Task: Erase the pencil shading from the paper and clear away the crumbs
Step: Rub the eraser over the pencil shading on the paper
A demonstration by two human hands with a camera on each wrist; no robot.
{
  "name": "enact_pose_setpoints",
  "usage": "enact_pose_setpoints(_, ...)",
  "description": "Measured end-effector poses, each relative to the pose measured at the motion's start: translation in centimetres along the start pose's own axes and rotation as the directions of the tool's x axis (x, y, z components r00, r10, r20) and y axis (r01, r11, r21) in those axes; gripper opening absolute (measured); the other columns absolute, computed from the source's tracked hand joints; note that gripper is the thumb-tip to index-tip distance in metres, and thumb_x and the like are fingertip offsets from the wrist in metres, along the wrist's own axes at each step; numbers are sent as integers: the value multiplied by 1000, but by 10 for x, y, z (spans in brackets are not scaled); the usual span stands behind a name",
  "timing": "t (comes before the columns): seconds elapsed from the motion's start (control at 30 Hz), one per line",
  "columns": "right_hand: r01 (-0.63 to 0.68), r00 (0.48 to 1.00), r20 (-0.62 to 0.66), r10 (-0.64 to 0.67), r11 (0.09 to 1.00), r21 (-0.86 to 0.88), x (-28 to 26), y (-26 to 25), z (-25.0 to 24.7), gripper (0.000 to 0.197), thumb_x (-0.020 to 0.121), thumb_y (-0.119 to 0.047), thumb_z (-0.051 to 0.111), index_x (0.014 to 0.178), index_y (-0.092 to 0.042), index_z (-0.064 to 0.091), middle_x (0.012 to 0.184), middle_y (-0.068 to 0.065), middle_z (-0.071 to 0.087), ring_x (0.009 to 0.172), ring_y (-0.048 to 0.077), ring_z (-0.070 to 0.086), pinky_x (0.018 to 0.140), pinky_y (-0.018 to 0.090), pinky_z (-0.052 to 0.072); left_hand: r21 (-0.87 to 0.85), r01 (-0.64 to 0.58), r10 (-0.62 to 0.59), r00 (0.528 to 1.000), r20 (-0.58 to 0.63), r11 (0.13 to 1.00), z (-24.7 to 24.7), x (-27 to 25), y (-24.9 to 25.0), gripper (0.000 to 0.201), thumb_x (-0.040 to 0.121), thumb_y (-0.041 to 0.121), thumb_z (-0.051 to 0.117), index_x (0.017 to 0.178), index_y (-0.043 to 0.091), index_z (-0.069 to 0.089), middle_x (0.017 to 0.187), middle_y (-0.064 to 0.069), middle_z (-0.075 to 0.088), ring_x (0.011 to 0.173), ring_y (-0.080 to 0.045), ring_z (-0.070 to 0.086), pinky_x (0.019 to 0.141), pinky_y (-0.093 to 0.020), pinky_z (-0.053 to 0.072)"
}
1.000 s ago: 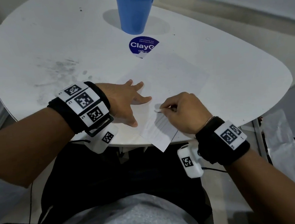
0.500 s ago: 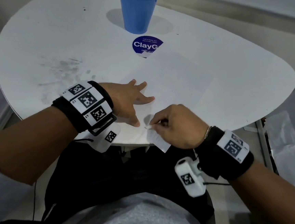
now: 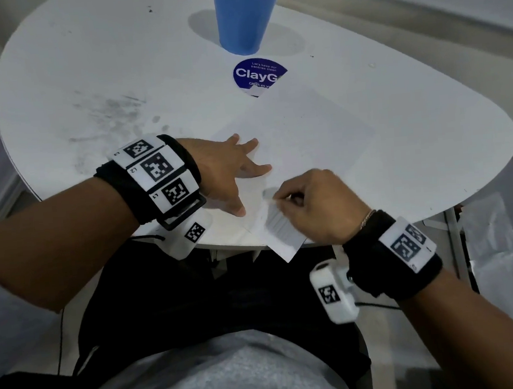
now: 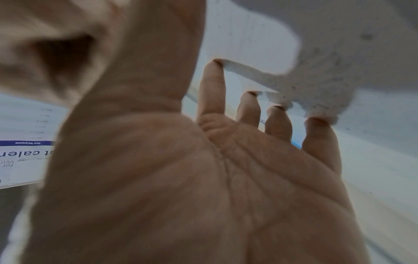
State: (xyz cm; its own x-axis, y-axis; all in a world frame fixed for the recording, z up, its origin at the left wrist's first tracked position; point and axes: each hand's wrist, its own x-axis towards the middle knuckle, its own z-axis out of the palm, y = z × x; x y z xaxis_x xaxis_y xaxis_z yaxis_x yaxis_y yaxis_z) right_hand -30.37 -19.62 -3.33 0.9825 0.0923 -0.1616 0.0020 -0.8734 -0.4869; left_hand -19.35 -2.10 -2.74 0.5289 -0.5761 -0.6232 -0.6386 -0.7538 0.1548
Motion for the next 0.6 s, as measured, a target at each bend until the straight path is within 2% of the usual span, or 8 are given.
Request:
enact_pose_setpoints(0.07,60,987,146,-59,998,1,-10,-11,4,15,90,-22,64,95,-24,79,64,-18,60,58,0,52,65,17,43,3,-7,7,1000,4,1000,0,0,-1,93,89,51,68,155,55,2,164,16,-25,151,-9,-24,124,-49,17)
enact_pose_setpoints(0.1,56,987,152,-55,998,0,-9,-11,3,15,90,-22,65,95,-25,78,64,-19,60,57,-1,52,65,15,42,1,-7,7,1000,3,1000,0,0,-1,93,89,51,68,154,56,2,164,16,-25,151,-9,-24,124,-49,17)
enact_pose_setpoints(0.2,-49,997,-51,50,999,6,5,3,-5,15,91,-22,64,95,-24,78,80,-11,72,71,4,62,71,20,48,0,2,-2,1000,-1,1000,0,1,0,93,89,52,67,154,56,1,164,16,-25,151,-9,-24,124,-50,17)
enact_pose_setpoints(0.27,-55,994,-96,55,998,3,5,5,-4,15,91,-21,63,93,-23,78,79,-9,73,73,10,65,73,25,52,4,1,-1,1000,4,1000,0,1,0,93,89,52,67,155,55,1,164,16,-25,151,-9,-24,125,-51,15)
enact_pose_setpoints(0.33,32,999,19,-32,999,-16,-3,-6,4,15,90,-22,63,92,-23,78,65,-14,64,62,5,58,71,26,51,-8,-2,2,1000,5,1000,0,1,0,93,89,51,68,155,55,2,164,16,-25,151,-9,-24,125,-50,15)
enact_pose_setpoints(0.4,75,988,138,-74,997,0,-10,-15,7,14,91,-28,65,94,-26,78,63,-15,63,57,3,53,70,25,50,-13,-2,2,1000,6,1000,-1,0,0,94,88,50,69,155,55,3,164,16,-24,151,-8,-24,124,-50,18)
enact_pose_setpoints(0.5,-11,1000,6,11,1000,-8,1,-3,0,15,91,-27,64,98,-29,78,90,-10,75,77,7,65,80,27,53,-12,6,-6,1000,3,1000,-1,-1,1,93,89,50,68,155,55,2,164,15,-25,151,-9,-24,124,-50,19)
enact_pose_setpoints(0.6,-61,995,-83,60,998,-5,1,4,-2,17,91,-24,64,100,-26,78,92,-7,75,84,12,68,82,32,55,2,6,-6,1000,10,1000,-1,0,2,93,90,51,67,155,55,1,164,15,-26,151,-10,-24,124,-51,18)
